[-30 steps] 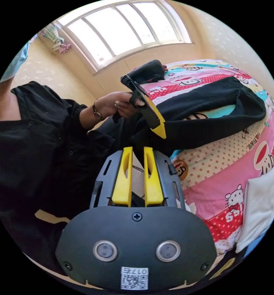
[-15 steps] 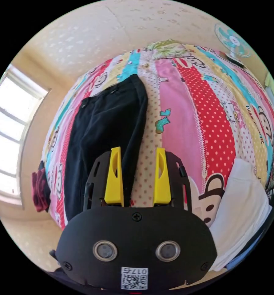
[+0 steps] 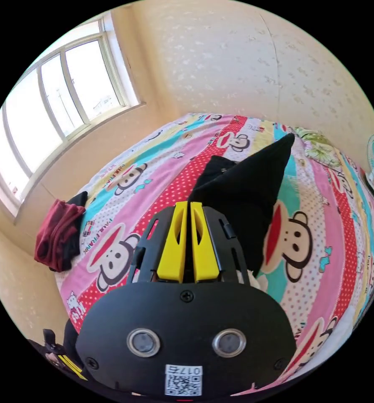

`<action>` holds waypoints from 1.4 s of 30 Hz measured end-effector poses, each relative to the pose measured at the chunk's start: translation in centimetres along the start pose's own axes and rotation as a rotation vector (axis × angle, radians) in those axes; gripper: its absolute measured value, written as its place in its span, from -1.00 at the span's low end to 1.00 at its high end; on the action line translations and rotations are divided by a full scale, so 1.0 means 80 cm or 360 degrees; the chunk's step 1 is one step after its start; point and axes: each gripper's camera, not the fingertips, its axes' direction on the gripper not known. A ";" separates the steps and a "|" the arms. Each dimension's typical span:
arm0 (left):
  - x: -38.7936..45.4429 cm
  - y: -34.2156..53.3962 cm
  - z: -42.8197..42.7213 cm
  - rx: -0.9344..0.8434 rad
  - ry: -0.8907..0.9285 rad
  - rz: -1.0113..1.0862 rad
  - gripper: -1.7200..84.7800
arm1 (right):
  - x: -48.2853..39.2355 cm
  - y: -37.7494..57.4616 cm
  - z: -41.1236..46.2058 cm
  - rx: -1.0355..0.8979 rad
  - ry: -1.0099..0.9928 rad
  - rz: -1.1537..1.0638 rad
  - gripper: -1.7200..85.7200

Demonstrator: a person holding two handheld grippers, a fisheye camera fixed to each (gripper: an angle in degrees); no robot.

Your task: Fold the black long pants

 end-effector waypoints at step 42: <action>-0.015 -0.006 0.041 -0.0094 -0.0708 0.0087 -0.63 | 0.064 0.484 -0.258 -0.0283 -0.0657 0.0294 -0.70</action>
